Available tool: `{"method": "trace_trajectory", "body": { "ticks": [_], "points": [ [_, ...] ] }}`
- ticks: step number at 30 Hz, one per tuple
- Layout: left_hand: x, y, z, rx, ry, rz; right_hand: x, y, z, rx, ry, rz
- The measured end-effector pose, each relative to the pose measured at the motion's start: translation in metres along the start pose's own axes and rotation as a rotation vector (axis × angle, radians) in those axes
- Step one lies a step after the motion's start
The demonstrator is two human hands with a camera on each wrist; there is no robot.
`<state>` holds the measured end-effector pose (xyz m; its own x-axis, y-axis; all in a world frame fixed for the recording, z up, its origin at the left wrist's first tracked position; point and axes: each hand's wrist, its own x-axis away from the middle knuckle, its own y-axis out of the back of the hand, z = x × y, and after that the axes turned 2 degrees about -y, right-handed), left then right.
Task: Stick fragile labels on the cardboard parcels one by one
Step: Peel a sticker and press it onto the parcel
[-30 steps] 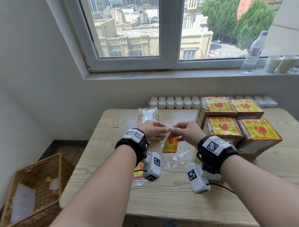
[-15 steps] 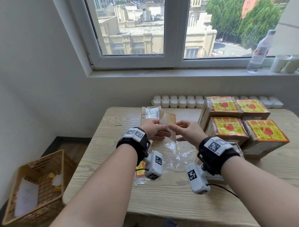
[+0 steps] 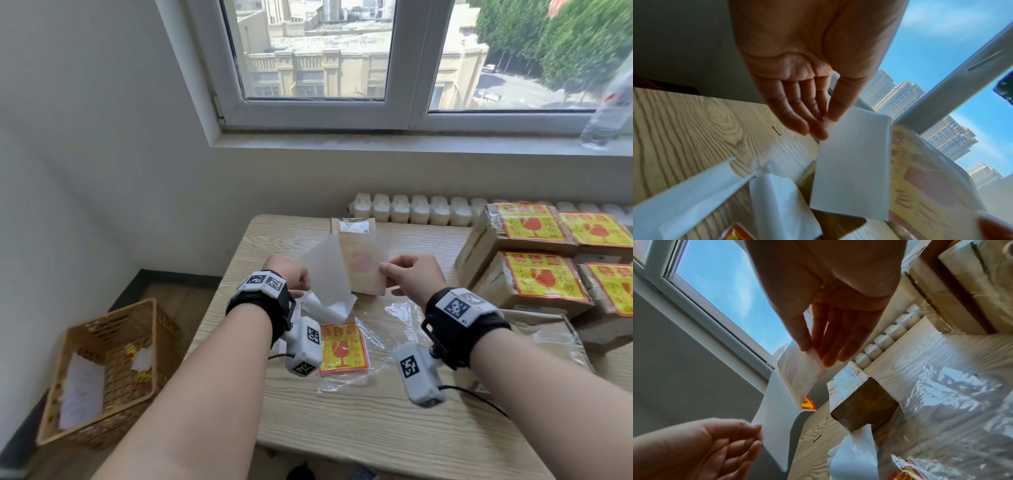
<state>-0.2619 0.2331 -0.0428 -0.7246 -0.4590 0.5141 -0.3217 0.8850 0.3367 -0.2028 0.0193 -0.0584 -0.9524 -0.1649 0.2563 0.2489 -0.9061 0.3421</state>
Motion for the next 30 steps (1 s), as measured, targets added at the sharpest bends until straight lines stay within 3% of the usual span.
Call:
{"method": "trace_trajectory", "body": {
  "ticks": [4,8,23,30],
  "points": [
    [-0.032,0.031,0.024,0.026,0.118,-0.13,-0.015,-0.019,0.003,0.006,-0.032,-0.087],
    [-0.058,0.039,0.035,0.074,0.146,-0.14,-0.029,-0.032,0.004,0.017,-0.067,-0.109],
    [-0.108,0.003,0.036,0.044,0.145,0.067,-0.051,-0.052,-0.003,0.033,-0.089,-0.084],
    [-0.115,0.001,0.037,0.079,0.154,0.045,-0.052,-0.047,-0.004,0.047,-0.091,-0.084]
  ]
}}
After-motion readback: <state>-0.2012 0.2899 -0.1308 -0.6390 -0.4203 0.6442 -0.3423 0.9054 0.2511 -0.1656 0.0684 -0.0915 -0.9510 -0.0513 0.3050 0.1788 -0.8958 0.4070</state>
